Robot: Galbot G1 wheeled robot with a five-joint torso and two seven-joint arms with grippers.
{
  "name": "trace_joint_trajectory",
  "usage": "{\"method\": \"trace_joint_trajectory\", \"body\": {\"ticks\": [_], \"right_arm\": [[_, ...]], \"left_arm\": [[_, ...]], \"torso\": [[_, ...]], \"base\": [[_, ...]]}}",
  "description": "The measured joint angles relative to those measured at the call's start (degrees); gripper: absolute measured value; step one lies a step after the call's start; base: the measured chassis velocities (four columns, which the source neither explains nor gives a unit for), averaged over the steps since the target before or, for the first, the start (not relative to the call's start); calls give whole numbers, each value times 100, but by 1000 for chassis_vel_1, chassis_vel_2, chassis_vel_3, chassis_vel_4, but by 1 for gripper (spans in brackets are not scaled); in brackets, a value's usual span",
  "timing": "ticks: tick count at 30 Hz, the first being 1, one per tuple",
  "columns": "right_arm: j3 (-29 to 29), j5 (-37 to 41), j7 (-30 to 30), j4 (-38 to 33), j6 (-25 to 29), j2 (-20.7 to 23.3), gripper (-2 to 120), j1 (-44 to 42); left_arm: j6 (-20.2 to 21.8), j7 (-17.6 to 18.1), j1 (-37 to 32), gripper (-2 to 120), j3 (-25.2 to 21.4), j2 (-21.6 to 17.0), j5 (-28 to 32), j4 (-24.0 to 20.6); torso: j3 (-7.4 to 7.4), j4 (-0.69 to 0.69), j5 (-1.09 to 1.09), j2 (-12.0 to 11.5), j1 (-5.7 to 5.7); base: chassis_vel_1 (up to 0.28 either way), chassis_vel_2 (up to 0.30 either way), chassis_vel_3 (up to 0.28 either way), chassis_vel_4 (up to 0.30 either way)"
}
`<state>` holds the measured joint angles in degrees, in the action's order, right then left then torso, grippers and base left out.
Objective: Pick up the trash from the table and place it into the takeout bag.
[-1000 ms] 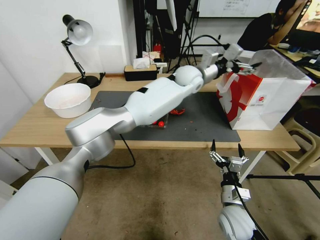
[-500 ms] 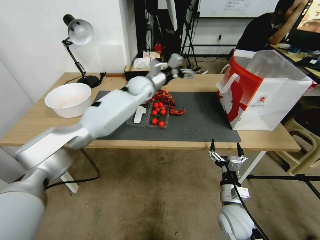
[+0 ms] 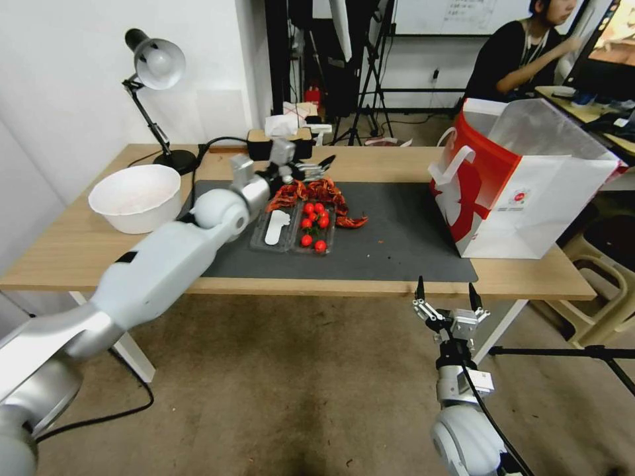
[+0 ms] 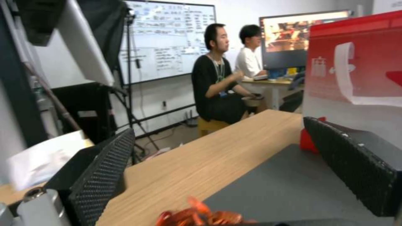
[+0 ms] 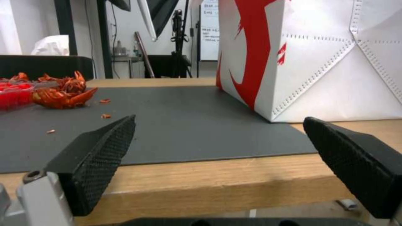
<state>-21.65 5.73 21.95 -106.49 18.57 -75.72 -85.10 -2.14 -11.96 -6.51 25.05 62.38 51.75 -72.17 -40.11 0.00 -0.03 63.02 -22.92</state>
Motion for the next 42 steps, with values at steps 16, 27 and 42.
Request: {"method": "trace_joint_trajectory", "body": {"ticks": [16, 27, 42], "right_arm": [[55, -59, -14, 82, 7, -16, 100, 15], [63, -73, -14, 74, 26, -20, 100, -48], [70, -77, -12, 14, 50, -12, 100, -105]], "left_arm": [[9, 271, -2474, 100, -2039, -1385, -422, -1582], [-129, 813, -5363, 100, -4231, -1382, -1387, -2929], [-288, 1094, -7199, 100, -5745, -643, -2081, -3836]], "torso": [[0, 0, 1, 0, 0], [0, 1, 0, 0, 1], [0, 0, 3, 1, 1]], "base": [[0, 0, 0, 0], [0, 0, 0, 0], [0, 0, 0, 0]]}}
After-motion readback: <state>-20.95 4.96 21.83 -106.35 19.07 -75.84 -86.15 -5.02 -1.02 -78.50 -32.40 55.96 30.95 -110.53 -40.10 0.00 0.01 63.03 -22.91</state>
